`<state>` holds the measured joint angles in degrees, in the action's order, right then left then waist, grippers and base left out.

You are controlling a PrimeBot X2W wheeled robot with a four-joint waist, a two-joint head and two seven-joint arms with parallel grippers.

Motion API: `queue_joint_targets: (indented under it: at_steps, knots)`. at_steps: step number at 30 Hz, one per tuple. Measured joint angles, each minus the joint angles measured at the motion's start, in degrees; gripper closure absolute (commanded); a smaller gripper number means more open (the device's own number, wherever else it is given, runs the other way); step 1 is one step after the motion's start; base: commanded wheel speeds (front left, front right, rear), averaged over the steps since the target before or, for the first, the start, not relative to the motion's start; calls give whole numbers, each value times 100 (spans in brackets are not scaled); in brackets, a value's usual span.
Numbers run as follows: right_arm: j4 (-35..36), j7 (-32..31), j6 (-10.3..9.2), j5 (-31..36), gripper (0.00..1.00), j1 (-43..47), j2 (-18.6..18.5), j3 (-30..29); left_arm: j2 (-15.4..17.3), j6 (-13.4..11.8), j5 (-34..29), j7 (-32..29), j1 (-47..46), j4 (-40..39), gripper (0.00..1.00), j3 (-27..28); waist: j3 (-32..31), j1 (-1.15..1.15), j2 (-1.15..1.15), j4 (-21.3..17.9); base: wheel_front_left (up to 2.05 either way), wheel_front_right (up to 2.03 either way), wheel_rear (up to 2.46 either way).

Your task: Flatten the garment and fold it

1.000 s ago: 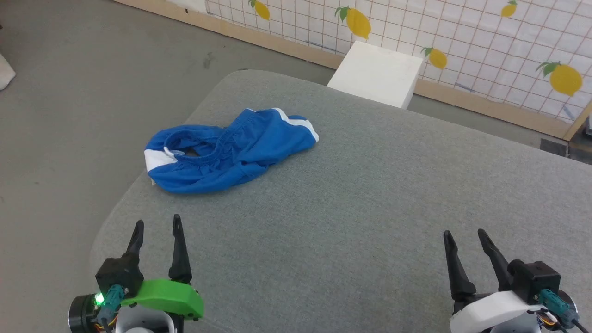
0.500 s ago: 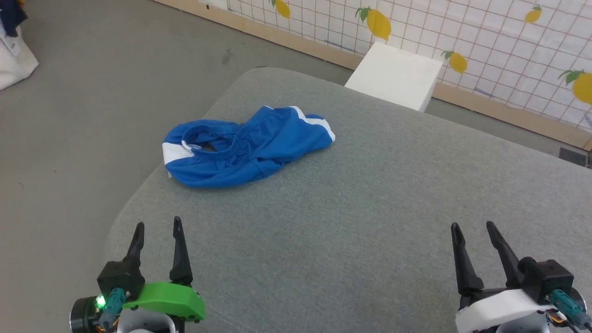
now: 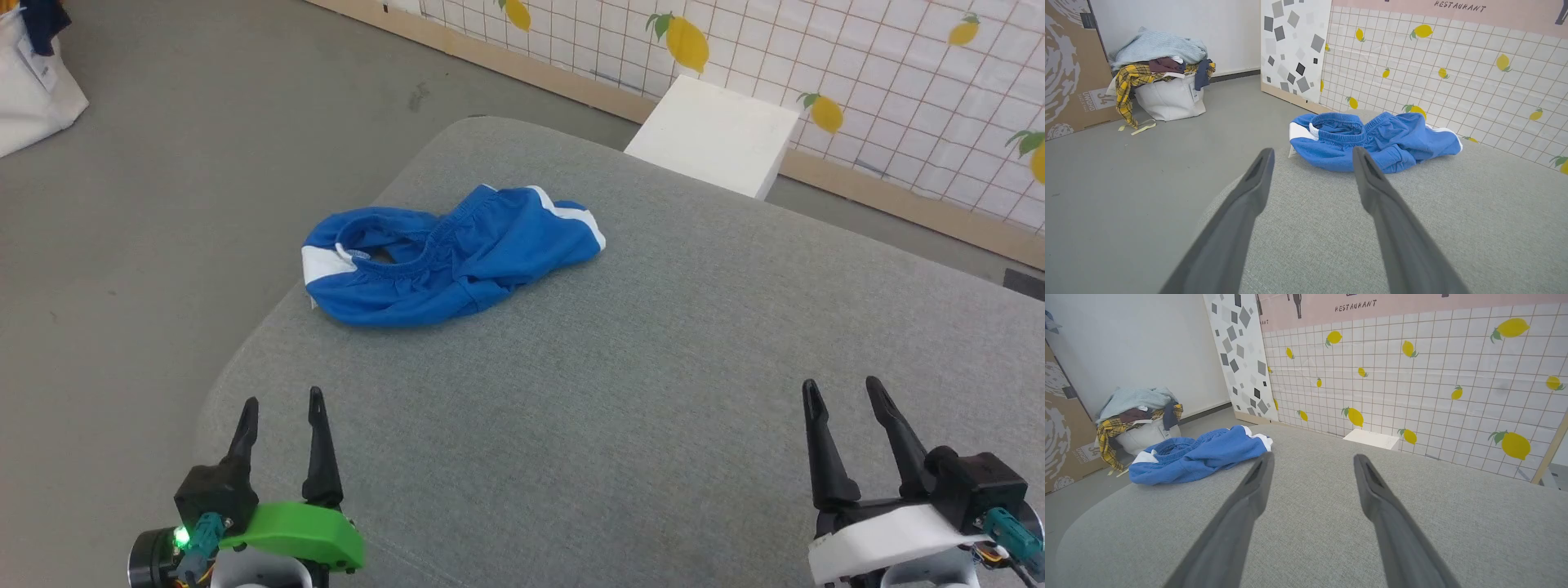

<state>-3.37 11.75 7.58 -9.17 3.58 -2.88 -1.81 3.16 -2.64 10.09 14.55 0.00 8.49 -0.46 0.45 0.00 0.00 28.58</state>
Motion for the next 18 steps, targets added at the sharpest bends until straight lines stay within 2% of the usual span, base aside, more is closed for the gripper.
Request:
queue_joint_targets:
  at_steps: [6, 10, 13, 18]
  knots:
    - [34, -23, 0, -9, 0, 1, 0, 10, 0, 10, 8, 0, -1, 21, 0, -9, 5, 0, 0, -49, 0, 0, 0]
    - [71, -77, 0, -30, 0, -3, 0, 73, 18, 183, 133, 18, -108, 199, 0, -19, 52, 0, 0, -112, 0, 0, 0]
    - [157, -168, 0, -19, 0, -74, 1, 151, 154, 433, 258, -126, -608, 499, 0, -51, 147, 0, 0, -179, 0, 0, 0]
    - [425, -381, 0, 163, 0, -519, 2, 223, 455, 773, 701, -656, -2103, 1233, 0, 22, 452, 0, 0, -353, 0, 0, 0]
